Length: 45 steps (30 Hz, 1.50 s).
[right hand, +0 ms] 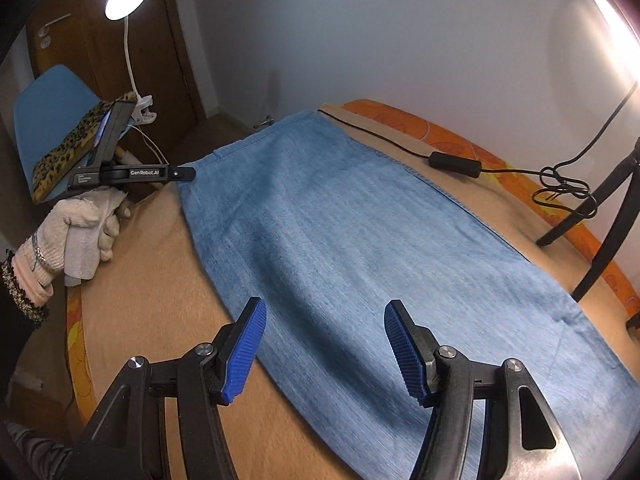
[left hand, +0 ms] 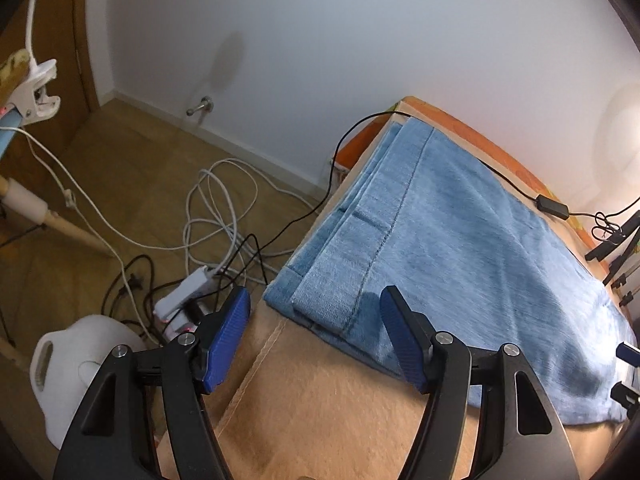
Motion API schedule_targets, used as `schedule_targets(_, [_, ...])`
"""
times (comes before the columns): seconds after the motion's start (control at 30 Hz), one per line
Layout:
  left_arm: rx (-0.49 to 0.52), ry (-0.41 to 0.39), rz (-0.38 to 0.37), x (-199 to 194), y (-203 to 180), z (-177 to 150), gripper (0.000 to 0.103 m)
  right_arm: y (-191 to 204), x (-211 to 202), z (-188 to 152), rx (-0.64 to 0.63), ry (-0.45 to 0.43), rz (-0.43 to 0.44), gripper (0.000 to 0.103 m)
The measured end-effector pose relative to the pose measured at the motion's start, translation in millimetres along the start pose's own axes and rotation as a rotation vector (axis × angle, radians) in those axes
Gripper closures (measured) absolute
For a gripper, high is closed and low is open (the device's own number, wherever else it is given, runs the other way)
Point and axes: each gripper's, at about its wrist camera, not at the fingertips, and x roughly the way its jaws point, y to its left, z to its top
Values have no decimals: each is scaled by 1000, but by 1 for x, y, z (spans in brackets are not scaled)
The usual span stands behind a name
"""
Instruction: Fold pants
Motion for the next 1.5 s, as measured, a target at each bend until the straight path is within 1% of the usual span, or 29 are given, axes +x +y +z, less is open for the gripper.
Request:
schedule_targets(0.07, [10,-13,1,2,-2,-3,43,2,3,0,-6,2,0,39])
schedule_targets(0.17, [36,-49,35,-1,-7,-4,55,3,5,0,-11,2,-2,39])
schedule_targets(0.2, [37,-66,39,-3,-7,-3,68,3,5,0,-12,2,-2,39])
schedule_targets(0.23, [38,-81,26,-5,-7,-2,79,3,5,1,-11,2,-3,39])
schedule_targets(0.27, [43,-97,29,-8,-8,-1,81,2,6,1,-6,-23,-12,39])
schedule_targets(0.33, [67,-112,11,-10,-11,-2,88,1,8,3,3,-19,-10,39])
schedule_targets(0.47, [121,-173,17,-21,-20,-3,90,-2,11,6,19,-19,-5,39])
schedule_targets(0.57, [187,-219,-14,-29,-30,-5,91,-1,12,13,12,-22,-6,39])
schedule_targets(0.67, [242,-236,-56,-34,-40,-10,91,1,15,26,13,-22,8,39])
schedule_targets(0.77, [285,-244,-86,-38,-50,-15,92,2,19,48,21,-29,31,38])
schedule_targets(0.83, [309,-249,-97,-41,-55,-18,92,2,27,66,38,-22,58,34])
schedule_targets(0.93, [347,-264,-104,-44,-64,-24,92,0,41,96,81,-11,109,33])
schedule_targets(1.0, [368,-272,-102,-46,-69,-26,92,0,54,118,115,1,149,30])
schedule_targets(1.03, [375,-276,-106,-48,-71,-27,92,0,64,130,130,21,176,28])
schedule_targets(1.1, [377,-280,-121,-51,-72,-28,92,-1,80,149,164,38,199,28])
schedule_targets(1.17, [390,-283,-127,-52,-75,-30,92,-2,94,169,198,27,219,28])
schedule_targets(1.27, [419,-286,-130,-55,-78,-34,92,1,114,190,222,41,238,28])
schedule_targets(1.37, [442,-291,-134,-57,-82,-36,92,7,138,209,250,59,239,28])
schedule_targets(1.5, [466,-293,-146,-58,-85,-38,92,14,162,221,263,80,244,28])
